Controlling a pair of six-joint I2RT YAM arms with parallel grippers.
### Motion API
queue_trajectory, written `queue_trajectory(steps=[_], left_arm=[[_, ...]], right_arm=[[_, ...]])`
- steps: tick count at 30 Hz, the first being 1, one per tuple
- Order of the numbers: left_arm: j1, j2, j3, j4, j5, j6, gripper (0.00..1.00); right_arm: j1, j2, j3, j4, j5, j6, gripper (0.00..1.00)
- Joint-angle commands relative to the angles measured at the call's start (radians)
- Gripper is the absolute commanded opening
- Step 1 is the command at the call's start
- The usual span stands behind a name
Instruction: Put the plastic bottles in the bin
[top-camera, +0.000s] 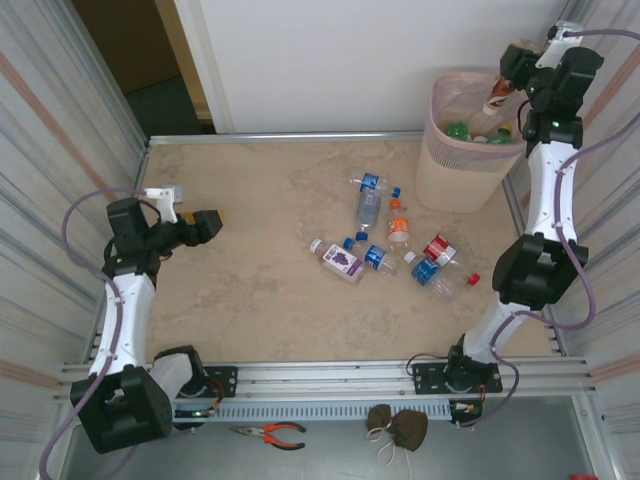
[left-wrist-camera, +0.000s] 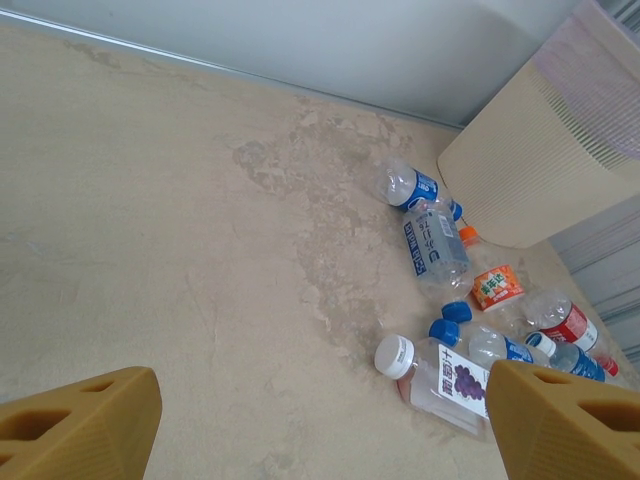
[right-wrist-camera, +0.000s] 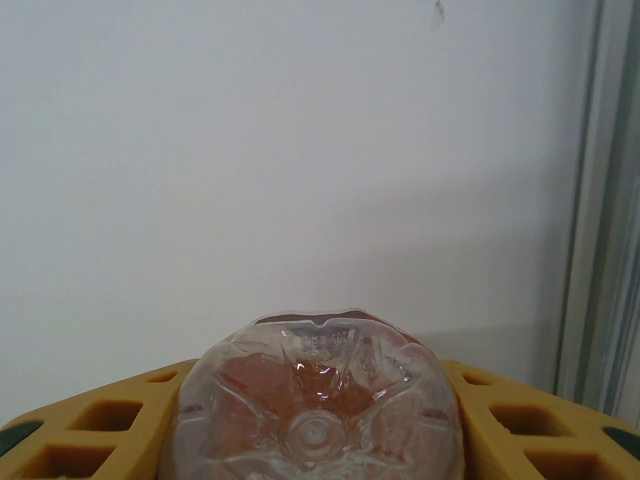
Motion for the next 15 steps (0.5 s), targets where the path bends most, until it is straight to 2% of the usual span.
queue_trajectory(steps=[1,6,15], left_arm=[[0.007,0.006,0.001,0.005,0.022,-0.002,0.85],[0.006,0.010,0.000,0.005,0.022,-0.004,0.84],[0.009,0.012,0.000,0.005,0.024,-0.004,0.85]], right_arm=[[0.000,0.059,0.051,0.067,-0.049,-0.093,0.36],[0.001,0.141,0.052,0.103,-0.069,-0.090,0.36],[0.015,0.206,-0.021,0.024,-0.069,-0.083,0.35]])
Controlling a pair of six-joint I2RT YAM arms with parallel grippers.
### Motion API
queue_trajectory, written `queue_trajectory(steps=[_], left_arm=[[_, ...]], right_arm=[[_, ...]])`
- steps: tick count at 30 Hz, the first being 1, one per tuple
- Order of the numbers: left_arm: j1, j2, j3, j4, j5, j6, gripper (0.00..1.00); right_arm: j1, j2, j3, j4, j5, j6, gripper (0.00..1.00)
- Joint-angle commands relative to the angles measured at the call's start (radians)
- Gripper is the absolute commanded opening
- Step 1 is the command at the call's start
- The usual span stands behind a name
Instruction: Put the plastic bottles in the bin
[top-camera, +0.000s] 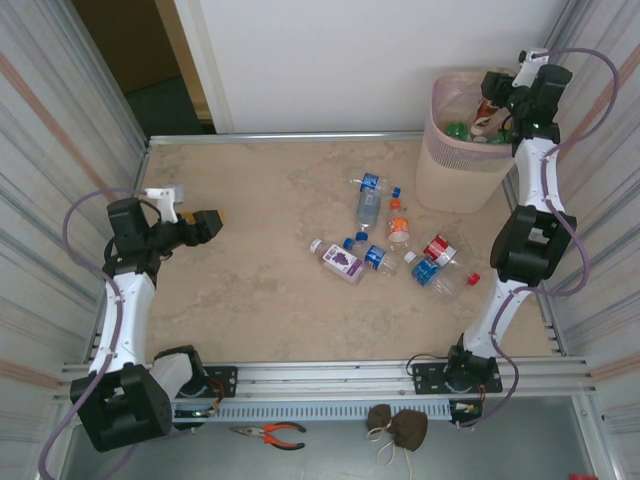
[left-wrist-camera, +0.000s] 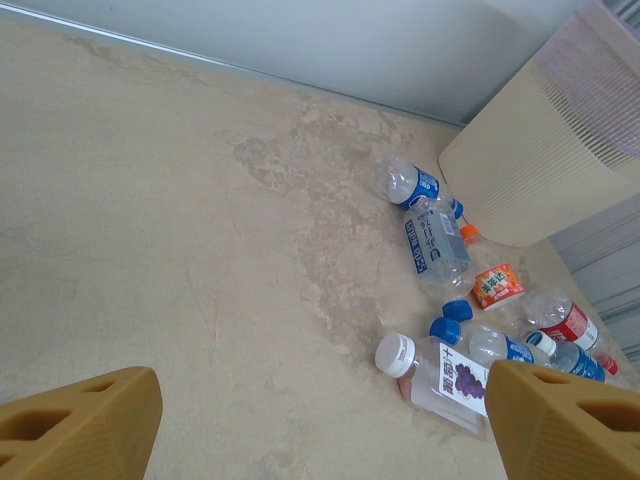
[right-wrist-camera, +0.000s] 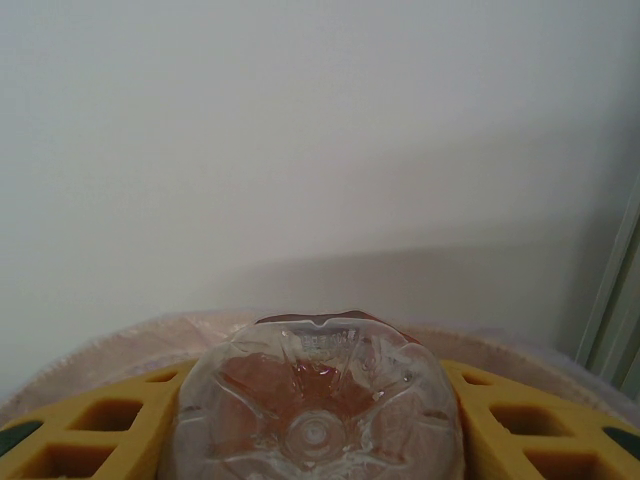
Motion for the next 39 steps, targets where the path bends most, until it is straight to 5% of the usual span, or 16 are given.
queue_trajectory(steps=[1,15,32,39], left_arm=[[0.009,0.002,0.001,0.005,0.025,-0.005,0.84],[0.009,0.001,-0.002,0.015,0.041,-0.017,0.84],[0.011,-0.006,-0.002,0.021,0.040,-0.020,0.84],[0.011,-0.016,-0.002,0.027,0.048,-0.025,0.84]], right_arm=[[0.013,0.010,-0.034,-0.030,-0.008,-0.030,0.35],[0.037,0.082,-0.101,-0.194,0.056,-0.086,0.37],[0.041,0.029,0.025,-0.297,0.118,-0.043,0.67],[0.050,-0.077,0.052,-0.312,0.128,-0.029,0.70]])
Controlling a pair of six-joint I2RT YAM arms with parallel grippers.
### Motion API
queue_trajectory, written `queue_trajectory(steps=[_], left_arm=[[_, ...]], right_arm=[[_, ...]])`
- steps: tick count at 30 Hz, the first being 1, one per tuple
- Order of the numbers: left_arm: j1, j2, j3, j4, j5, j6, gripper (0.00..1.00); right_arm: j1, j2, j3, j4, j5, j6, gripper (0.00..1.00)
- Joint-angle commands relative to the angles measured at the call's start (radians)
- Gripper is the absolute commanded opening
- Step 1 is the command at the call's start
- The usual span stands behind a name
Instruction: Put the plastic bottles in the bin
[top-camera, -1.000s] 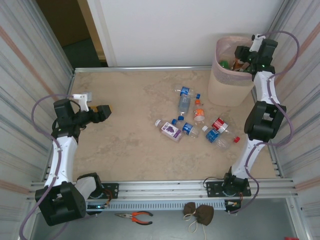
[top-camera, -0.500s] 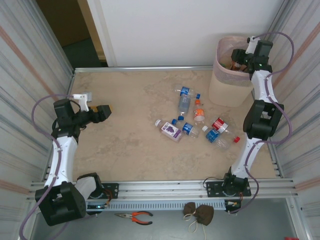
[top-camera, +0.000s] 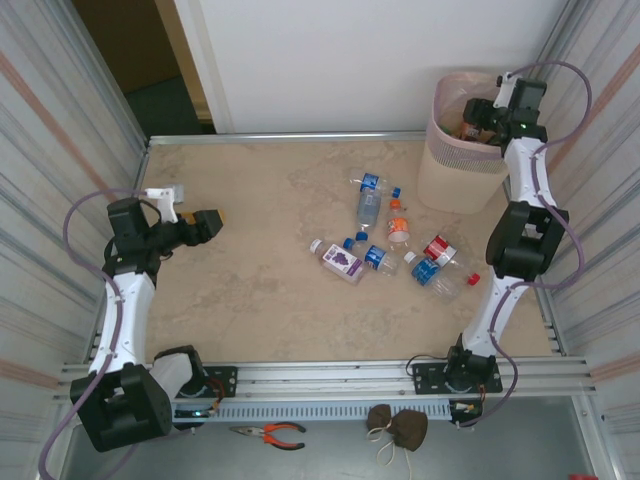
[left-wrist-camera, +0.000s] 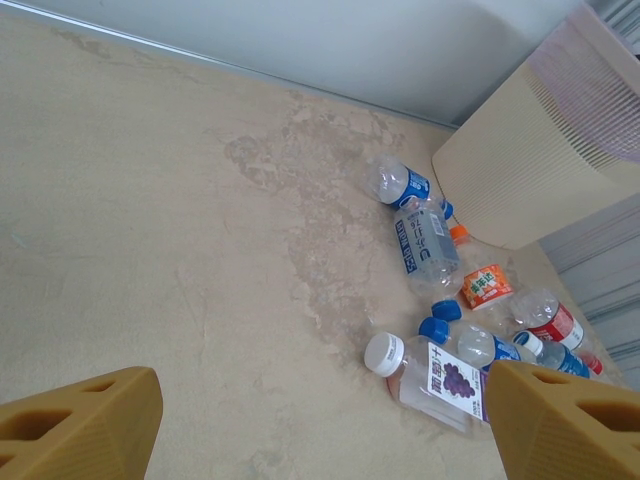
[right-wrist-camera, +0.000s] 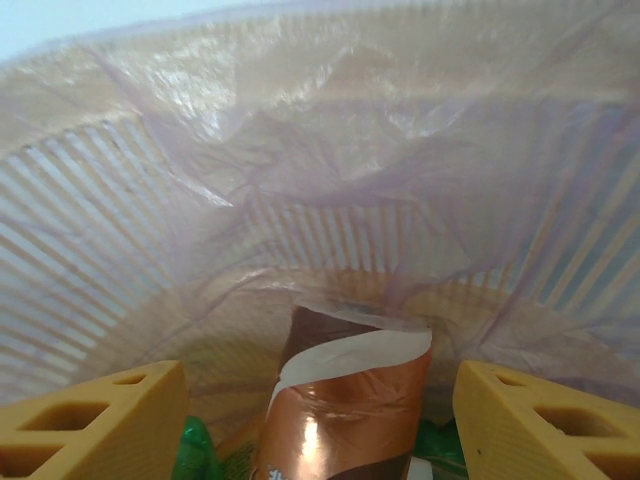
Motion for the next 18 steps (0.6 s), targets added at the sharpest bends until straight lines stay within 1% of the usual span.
queue_trajectory(steps=[1,5,13,16,18], left_arm=[[0.010,-0.017,-0.002,0.027,0.031,-0.006,0.84],[0.010,-0.012,-0.003,0.032,0.041,-0.011,0.82],[0.010,0.021,0.001,0.055,0.068,-0.036,0.80],[-0.001,0.030,-0.006,0.073,0.062,-0.054,0.79],[-0.034,0.037,-0.002,0.066,0.036,-0.059,0.80]], right_arm=[[0.012,-0.116,0.045,-0.022,0.017,0.013,0.70],[0.022,-0.184,0.029,-0.047,0.020,0.014,0.70],[0.067,-0.377,-0.109,-0.052,0.024,0.008,0.70],[0.092,-0.468,-0.223,-0.046,0.032,0.009,0.71],[0.114,-0.535,-0.288,-0.040,0.036,0.010,0.71]])
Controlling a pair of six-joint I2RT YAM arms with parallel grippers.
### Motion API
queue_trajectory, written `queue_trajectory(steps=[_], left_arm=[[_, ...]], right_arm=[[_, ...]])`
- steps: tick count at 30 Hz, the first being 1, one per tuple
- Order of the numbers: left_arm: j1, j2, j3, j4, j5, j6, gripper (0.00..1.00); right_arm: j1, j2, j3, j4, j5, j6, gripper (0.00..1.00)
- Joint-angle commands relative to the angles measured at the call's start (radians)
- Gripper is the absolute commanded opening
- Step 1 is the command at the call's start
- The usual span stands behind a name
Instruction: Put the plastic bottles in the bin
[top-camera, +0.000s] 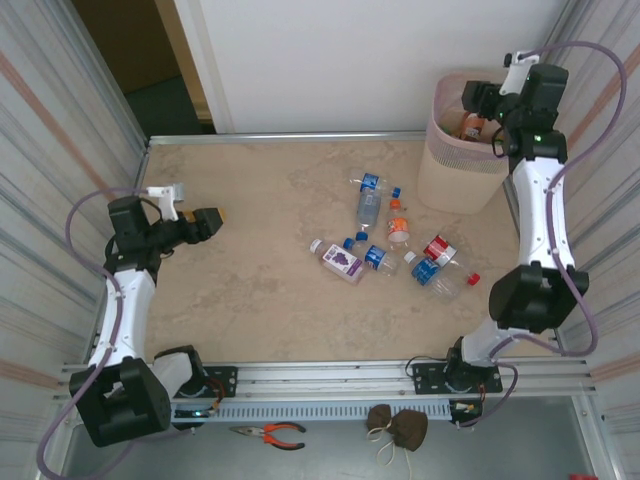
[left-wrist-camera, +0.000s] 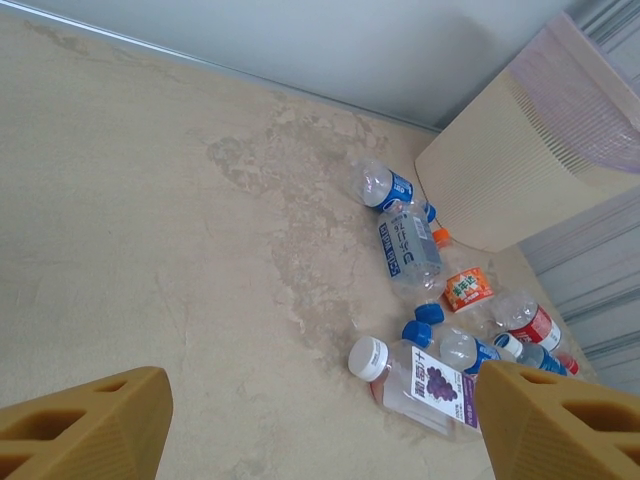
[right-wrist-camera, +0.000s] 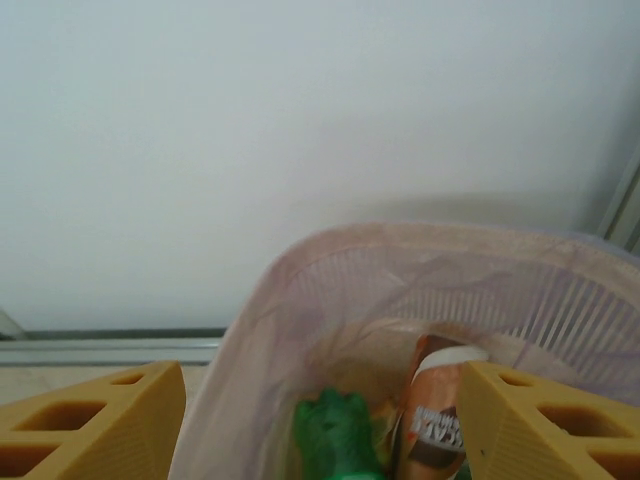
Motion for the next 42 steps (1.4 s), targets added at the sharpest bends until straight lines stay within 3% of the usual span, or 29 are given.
queue_trajectory(steps=[1,9,15,19,22,25,29,36,42], left_arm=[[-0.052,0.011,0.003,0.016,-0.016,-0.025,0.79],[-0.335,0.086,0.031,0.005,-0.213,-0.085,0.79],[-0.534,0.199,0.106,-0.050,-0.393,-0.212,0.77],[-0.611,0.272,0.130,-0.020,-0.430,-0.315,0.76],[-0.684,0.311,0.153,-0.033,-0.571,-0.404,0.76],[-0.725,0.380,0.211,-0.091,-0.698,-0.529,0.76],[-0.775,0.507,0.371,-0.298,-0.870,-0.712,0.76],[-0.817,0.650,0.526,-0.460,-0.927,-0.913,0.76],[-0.824,0.759,0.605,-0.497,-0.866,-1.038,0.77]], right_arm=[[0.035,-0.101,-0.098,-0.002,0.021,0.010,0.71],[0.149,-0.346,-0.366,0.020,0.085,0.014,0.71],[0.189,-0.483,-0.527,0.020,0.118,0.053,0.70],[0.191,-0.566,-0.621,0.019,0.137,0.068,0.70],[0.189,-0.601,-0.678,0.015,0.168,0.057,0.70],[0.181,-0.662,-0.706,0.001,0.172,0.051,0.70],[0.170,-0.702,-0.733,-0.005,0.164,0.054,0.70],[0.157,-0.747,-0.759,-0.026,0.172,0.041,0.71],[0.144,-0.780,-0.775,-0.043,0.174,0.029,0.71]])
